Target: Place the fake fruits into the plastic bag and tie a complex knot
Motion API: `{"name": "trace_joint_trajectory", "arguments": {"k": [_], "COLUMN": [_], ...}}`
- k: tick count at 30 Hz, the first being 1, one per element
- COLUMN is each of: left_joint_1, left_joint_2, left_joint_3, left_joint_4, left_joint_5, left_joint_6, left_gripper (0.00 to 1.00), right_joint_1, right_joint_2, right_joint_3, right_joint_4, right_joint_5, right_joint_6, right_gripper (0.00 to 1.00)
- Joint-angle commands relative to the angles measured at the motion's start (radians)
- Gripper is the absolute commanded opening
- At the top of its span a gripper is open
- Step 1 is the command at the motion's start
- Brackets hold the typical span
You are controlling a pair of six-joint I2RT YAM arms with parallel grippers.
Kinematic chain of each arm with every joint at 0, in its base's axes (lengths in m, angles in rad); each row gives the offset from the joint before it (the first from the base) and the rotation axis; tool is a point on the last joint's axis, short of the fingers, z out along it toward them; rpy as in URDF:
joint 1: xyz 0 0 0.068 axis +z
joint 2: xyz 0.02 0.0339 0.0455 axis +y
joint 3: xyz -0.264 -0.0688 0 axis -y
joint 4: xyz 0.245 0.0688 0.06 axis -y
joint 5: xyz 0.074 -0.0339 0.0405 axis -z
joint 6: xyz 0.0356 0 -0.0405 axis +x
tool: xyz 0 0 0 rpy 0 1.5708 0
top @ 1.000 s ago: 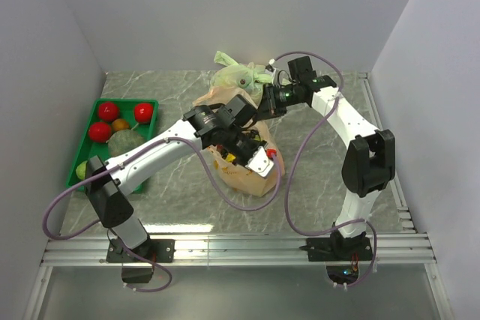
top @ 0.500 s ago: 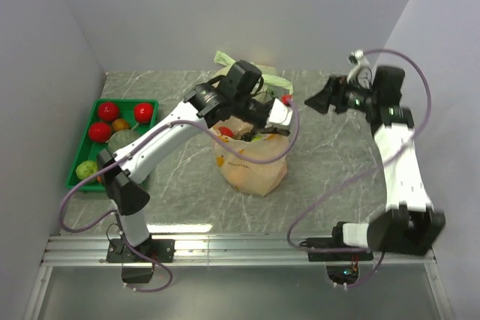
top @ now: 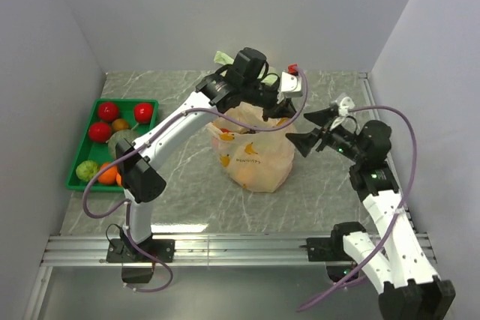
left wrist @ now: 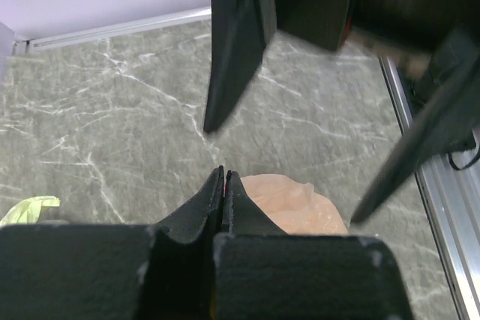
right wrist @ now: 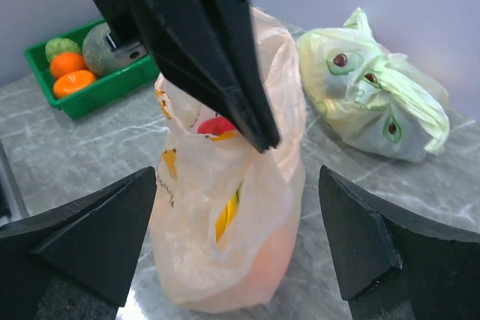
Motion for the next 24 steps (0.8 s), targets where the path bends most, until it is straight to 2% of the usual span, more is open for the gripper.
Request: {"name": "trace_joint_trajectory", "arguments": {"k": [1, 6, 8, 11, 12, 13, 14, 15, 18, 20, 21, 24], "left_joint_1": [0.004, 0.006, 0.007, 0.016, 0.028, 0.039, 0.067, 0.088, 0.2, 0.283, 0.309, 0.403], "left_joint_2": [-0.006, -0.011, -0.014, -0.019, -0.02, -0.025, -0.038, -0.049, -0.117, -0.204, -0.239, -0.374], "left_joint_3": [0.057, 0.041, 0.035, 0.035, 0.043, 0.049, 0.057, 0.067, 0.061, 0.015, -0.062, -0.223], "left_joint_4": [0.077, 0.112, 0.135, 0.188, 0.197, 0.206, 0.206, 0.203, 0.165, 0.111, 0.102, 0.042], "left_joint_5": [0.006, 0.003, 0.003, -0.006, -0.006, -0.002, 0.006, 0.023, 0.115, 0.158, 0.163, 0.181], "left_joint_6": [-0.078, -0.095, -0.124, -0.19, -0.211, -0.246, -0.259, -0.265, -0.25, -0.17, -0.141, -0.011], "left_gripper": [0.0, 0.0, 0.0, 0.0, 0.0, 0.03, 0.12, 0.35, 0.78, 0.85, 0.89, 0.92], "right_joint_1": [0.102, 0.159, 0.174, 0.18, 0.18, 0.18, 0.179, 0.177, 0.151, 0.099, 0.079, -0.016], "right_joint_2": [0.044, 0.121, 0.136, 0.17, 0.184, 0.189, 0.192, 0.195, 0.193, 0.201, 0.218, 0.29], "right_joint_3": [-0.034, -0.039, -0.046, -0.051, -0.045, -0.043, -0.04, -0.036, -0.011, 0.022, 0.041, 0.127], "right_joint_4": [0.143, 0.243, 0.272, 0.288, 0.275, 0.248, 0.234, 0.214, 0.111, 0.032, 0.001, -0.123], "right_joint_5": [0.136, 0.205, 0.219, 0.212, 0.194, 0.174, 0.164, 0.148, 0.052, -0.039, -0.072, -0.184], "right_joint_6": [-0.056, -0.04, -0.035, -0.018, -0.018, -0.02, -0.023, -0.05, -0.13, -0.203, -0.237, -0.364], "right_gripper": [0.95, 0.94, 0.87, 0.46, 0.15, 0.0, 0.0, 0.0, 0.0, 0.0, 0.0, 0.0]}}
